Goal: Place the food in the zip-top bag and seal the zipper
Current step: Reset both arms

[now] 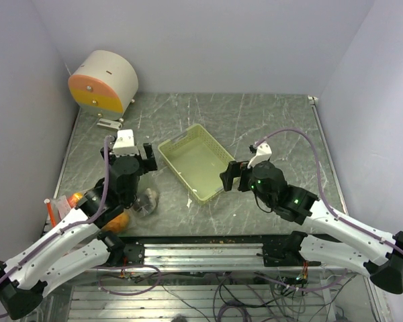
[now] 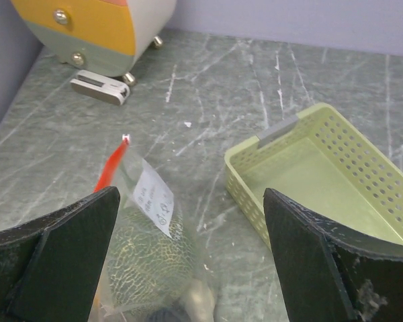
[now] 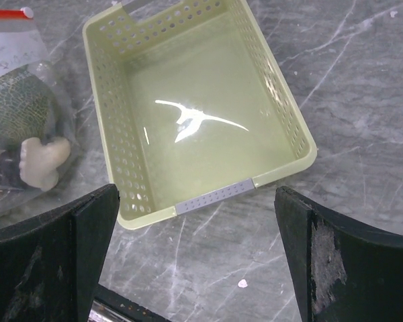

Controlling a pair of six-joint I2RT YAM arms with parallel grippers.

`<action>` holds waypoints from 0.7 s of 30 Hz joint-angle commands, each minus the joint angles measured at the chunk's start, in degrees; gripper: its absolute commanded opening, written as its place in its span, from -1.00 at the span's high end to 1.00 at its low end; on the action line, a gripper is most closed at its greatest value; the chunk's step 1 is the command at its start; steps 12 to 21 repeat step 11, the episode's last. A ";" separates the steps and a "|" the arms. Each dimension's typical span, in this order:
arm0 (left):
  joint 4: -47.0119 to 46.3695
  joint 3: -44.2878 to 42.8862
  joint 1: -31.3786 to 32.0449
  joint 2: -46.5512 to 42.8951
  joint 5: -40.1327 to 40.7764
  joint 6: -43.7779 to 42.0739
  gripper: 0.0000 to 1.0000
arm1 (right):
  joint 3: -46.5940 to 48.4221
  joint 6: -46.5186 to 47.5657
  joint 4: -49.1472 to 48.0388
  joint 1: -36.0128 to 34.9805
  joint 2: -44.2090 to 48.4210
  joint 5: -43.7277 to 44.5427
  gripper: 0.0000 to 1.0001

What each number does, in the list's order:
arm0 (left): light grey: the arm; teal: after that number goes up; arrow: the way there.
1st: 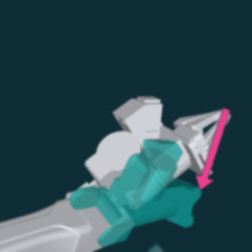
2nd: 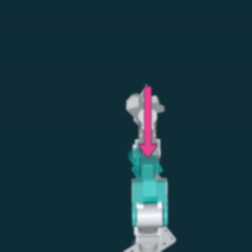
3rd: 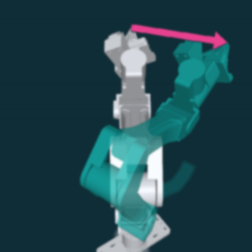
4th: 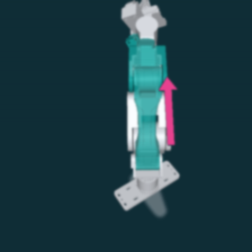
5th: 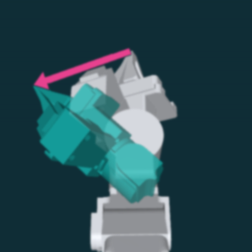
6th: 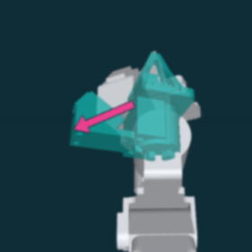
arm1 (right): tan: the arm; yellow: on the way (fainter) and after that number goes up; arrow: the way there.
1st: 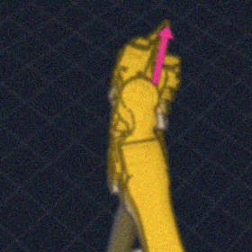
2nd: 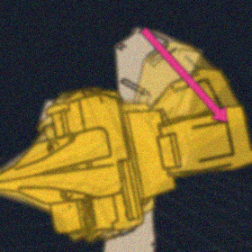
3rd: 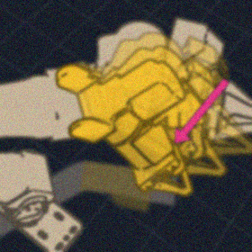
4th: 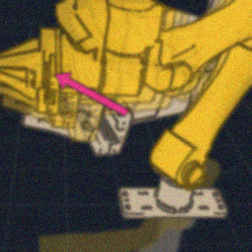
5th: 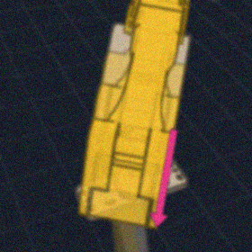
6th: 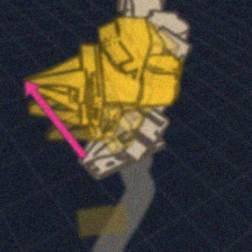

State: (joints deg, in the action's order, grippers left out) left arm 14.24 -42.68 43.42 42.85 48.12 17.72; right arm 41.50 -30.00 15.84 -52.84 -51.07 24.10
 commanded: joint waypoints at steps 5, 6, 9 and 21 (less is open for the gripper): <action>7.74 -4.42 -0.26 -3.02 -11.78 1.99 -1.00 | -2.04 -0.85 0.40 0.16 0.86 1.62 -1.00; 8.33 -4.58 -0.26 -3.02 -12.78 1.69 -1.00 | -2.15 -0.60 0.42 0.18 0.81 1.65 -1.00; 8.59 -4.12 -0.26 -3.61 -16.01 -0.24 -0.98 | -2.16 -0.41 0.89 0.19 0.35 2.44 -1.00; 8.33 -3.02 -0.26 -4.56 -16.64 -0.68 -0.98 | -1.74 -0.83 1.84 0.17 -0.55 3.24 -1.00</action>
